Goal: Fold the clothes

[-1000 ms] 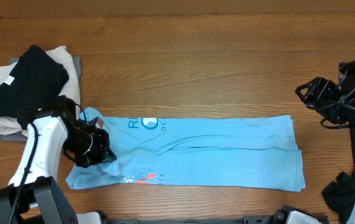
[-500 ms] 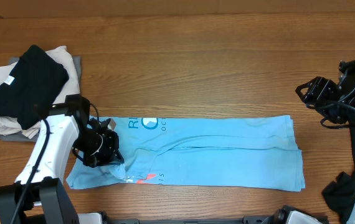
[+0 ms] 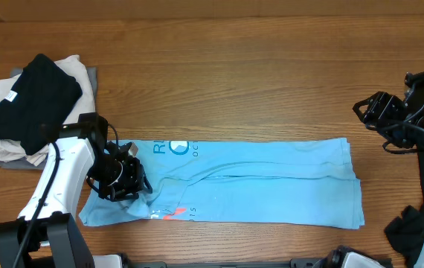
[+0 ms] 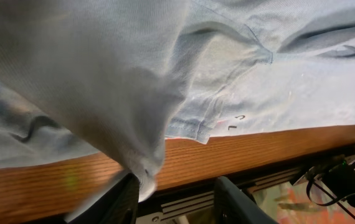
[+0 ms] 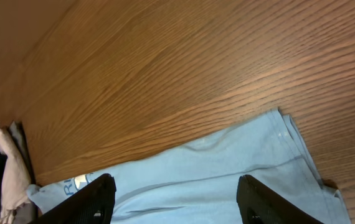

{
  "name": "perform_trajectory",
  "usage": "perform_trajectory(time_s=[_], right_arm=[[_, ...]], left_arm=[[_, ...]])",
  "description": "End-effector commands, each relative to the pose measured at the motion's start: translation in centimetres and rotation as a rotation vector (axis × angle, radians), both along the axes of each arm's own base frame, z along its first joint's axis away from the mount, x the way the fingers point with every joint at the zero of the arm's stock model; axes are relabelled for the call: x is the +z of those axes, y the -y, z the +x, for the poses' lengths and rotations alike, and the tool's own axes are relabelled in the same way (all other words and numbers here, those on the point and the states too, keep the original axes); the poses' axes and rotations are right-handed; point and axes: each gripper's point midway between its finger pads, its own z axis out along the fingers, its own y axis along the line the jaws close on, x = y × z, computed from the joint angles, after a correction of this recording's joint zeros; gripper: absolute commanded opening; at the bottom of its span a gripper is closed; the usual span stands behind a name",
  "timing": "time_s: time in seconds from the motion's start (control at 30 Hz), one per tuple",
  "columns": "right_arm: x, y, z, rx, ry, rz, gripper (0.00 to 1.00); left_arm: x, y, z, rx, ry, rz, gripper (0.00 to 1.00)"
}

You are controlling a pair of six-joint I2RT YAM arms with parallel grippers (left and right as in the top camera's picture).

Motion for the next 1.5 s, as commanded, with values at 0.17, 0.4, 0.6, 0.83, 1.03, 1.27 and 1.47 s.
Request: perform_trajectory(time_s=[0.17,0.4,0.6,0.83,1.03,1.27,1.47], right_arm=[[0.1,0.0,0.2,0.003,0.009,-0.009,0.67],[0.2,0.0,0.2,0.003,0.009,-0.009,0.66],[0.1,0.0,0.2,0.003,0.009,-0.01,0.66],[0.2,0.0,0.2,0.003,0.009,-0.01,0.66],[-0.1,0.6,0.1,-0.016,-0.002,-0.04,0.66],[-3.1,4.8,1.5,-0.251,-0.119,-0.107,0.66],[-10.2,6.2,3.1,-0.266,-0.308,-0.087,0.62]], left_arm=[[0.4,-0.5,3.3,0.059,0.109,0.028,0.21],[-0.9,-7.1,9.1,0.231,0.297,0.401,0.04],[-2.6,-8.3,9.2,0.239,0.3,0.47,0.04],[-5.7,-10.4,7.4,0.221,0.215,0.604,0.04],[-6.7,-11.0,5.5,0.22,0.116,0.652,0.04],[-6.6,-10.9,4.4,0.214,0.071,0.653,0.04],[-6.6,-10.9,4.6,0.217,0.078,0.653,0.04]])
